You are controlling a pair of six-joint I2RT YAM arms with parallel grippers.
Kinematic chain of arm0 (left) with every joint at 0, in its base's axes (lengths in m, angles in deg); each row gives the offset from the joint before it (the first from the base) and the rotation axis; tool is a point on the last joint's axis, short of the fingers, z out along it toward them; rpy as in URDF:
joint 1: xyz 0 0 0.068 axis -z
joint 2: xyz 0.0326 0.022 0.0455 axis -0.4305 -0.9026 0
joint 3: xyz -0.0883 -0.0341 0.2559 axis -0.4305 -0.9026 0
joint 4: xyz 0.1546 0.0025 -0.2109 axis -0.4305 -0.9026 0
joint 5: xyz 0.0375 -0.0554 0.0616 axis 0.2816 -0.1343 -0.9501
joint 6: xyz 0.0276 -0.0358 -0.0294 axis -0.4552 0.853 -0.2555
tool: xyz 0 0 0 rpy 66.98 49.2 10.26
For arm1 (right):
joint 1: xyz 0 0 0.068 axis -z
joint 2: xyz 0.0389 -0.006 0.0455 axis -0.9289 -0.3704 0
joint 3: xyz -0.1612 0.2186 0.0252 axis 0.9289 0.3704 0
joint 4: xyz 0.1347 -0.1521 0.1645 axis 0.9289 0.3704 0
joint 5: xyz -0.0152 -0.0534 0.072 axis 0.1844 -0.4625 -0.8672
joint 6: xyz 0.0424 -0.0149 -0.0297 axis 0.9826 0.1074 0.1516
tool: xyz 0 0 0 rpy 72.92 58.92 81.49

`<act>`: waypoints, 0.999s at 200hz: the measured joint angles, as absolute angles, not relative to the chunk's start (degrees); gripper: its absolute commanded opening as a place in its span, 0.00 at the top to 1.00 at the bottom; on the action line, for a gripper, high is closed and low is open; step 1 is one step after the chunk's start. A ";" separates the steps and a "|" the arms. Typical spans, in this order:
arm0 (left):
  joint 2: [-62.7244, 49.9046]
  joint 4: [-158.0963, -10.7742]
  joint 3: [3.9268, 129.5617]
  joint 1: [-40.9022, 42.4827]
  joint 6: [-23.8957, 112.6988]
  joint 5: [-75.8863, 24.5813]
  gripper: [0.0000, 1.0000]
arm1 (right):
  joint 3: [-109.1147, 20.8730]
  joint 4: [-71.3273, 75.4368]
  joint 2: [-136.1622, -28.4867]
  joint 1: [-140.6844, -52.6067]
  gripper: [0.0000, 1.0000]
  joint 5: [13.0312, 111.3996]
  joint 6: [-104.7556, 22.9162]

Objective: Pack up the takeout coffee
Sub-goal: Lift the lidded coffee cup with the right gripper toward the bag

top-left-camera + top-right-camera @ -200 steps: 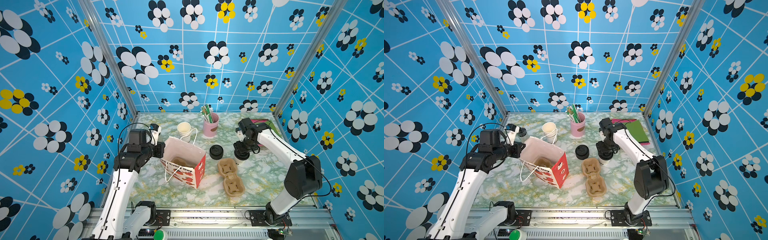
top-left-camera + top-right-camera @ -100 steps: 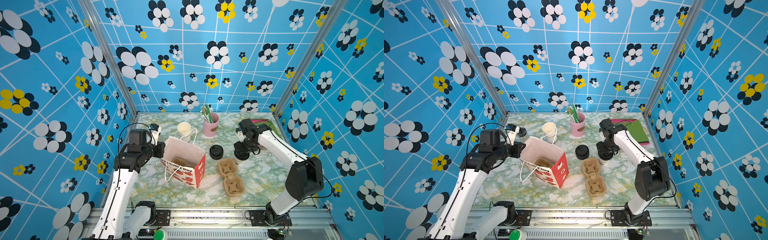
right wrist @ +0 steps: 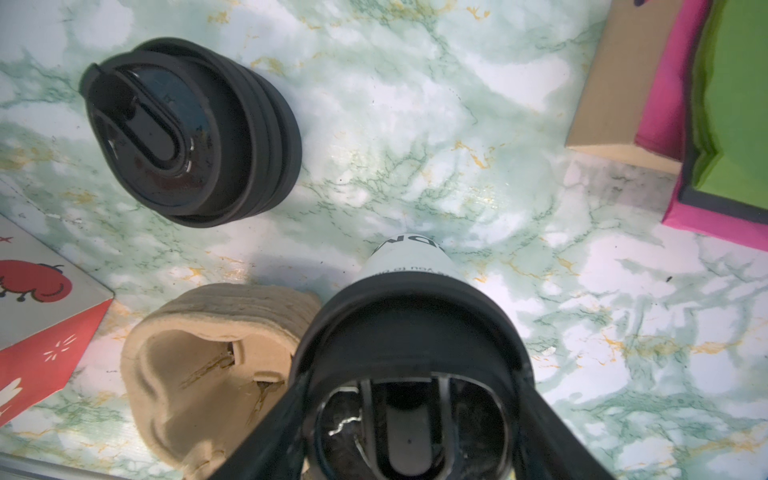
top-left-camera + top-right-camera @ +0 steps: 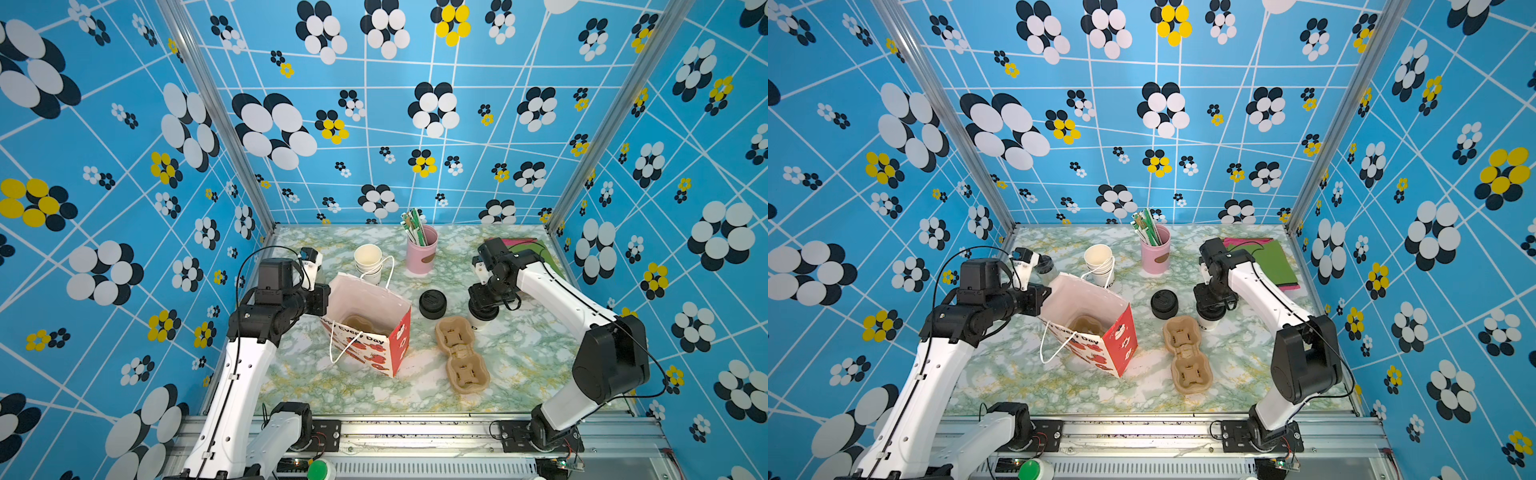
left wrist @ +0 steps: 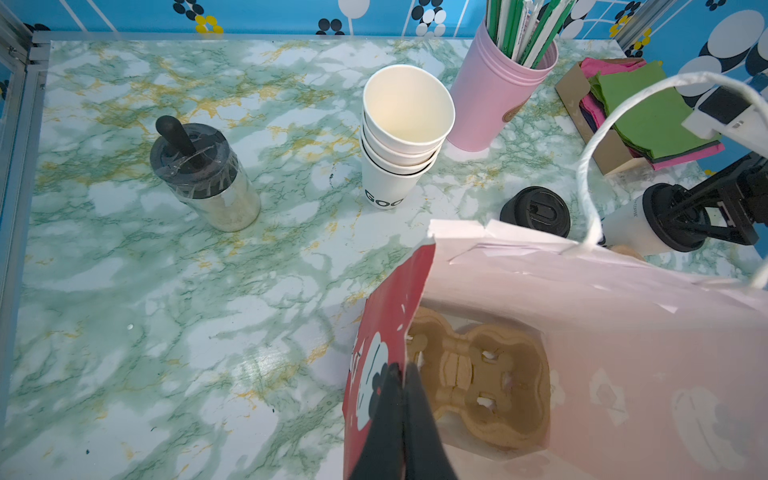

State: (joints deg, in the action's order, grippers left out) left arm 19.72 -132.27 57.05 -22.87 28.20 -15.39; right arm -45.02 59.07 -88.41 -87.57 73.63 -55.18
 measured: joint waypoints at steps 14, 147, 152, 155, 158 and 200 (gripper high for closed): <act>19.72 -132.27 57.05 -22.87 28.20 -15.39 0.97 | -45.02 59.20 -88.30 -87.57 0.36 73.63 -55.18; 19.70 -131.94 57.05 -22.87 28.20 -15.39 0.97 | -55.68 67.53 -80.10 -88.86 0.38 72.28 -54.28; 19.72 -131.94 57.05 -22.87 28.20 -15.39 0.97 | -56.62 67.81 -79.82 -89.23 0.39 71.89 -54.08; 19.72 -131.94 57.05 -22.87 28.20 -15.39 0.97 | -57.24 68.12 -79.73 -89.43 0.39 71.82 -54.04; 19.70 -131.94 57.05 -22.87 28.20 -15.39 0.97 | -57.89 68.33 -79.56 -89.72 0.39 71.56 -53.87; 19.72 -131.94 57.05 -22.87 28.20 -15.39 0.99 | -68.34 69.51 -77.77 -94.63 0.40 68.87 -52.82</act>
State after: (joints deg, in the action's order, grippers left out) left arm 19.72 -131.94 57.05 -22.87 28.20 -15.39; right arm -68.34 69.51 -77.77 -94.63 68.87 -52.82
